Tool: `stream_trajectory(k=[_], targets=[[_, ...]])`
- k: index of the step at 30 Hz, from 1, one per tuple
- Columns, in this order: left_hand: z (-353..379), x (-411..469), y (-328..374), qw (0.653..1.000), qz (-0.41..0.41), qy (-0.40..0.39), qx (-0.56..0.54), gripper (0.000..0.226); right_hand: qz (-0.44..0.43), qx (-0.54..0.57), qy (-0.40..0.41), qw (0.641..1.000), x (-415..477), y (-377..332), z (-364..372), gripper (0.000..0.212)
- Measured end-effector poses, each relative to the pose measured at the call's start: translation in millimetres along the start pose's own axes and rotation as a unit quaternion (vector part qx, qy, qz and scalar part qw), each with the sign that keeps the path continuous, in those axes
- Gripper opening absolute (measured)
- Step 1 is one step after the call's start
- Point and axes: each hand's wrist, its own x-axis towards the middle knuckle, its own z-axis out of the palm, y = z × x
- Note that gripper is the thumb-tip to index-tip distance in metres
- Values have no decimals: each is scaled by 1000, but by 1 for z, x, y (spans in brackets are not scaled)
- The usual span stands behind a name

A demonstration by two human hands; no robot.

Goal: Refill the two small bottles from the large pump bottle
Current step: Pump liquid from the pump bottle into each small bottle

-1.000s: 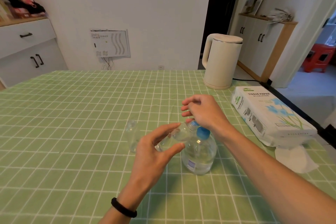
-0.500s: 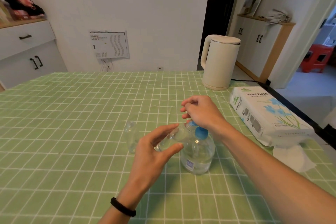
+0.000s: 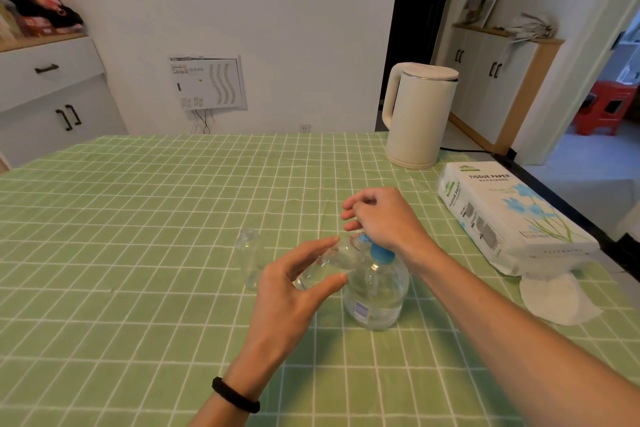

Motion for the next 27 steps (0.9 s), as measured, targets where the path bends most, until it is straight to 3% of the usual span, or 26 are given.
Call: stream_trajectory(k=[11, 27], targets=[[0, 4, 5, 1000, 6, 2, 4, 47, -21, -1, 9, 1000, 4, -9, -6, 21], [0, 1, -2, 1000, 1, -3, 3, 49, -12, 4, 9, 1000, 4, 1, 1, 30]])
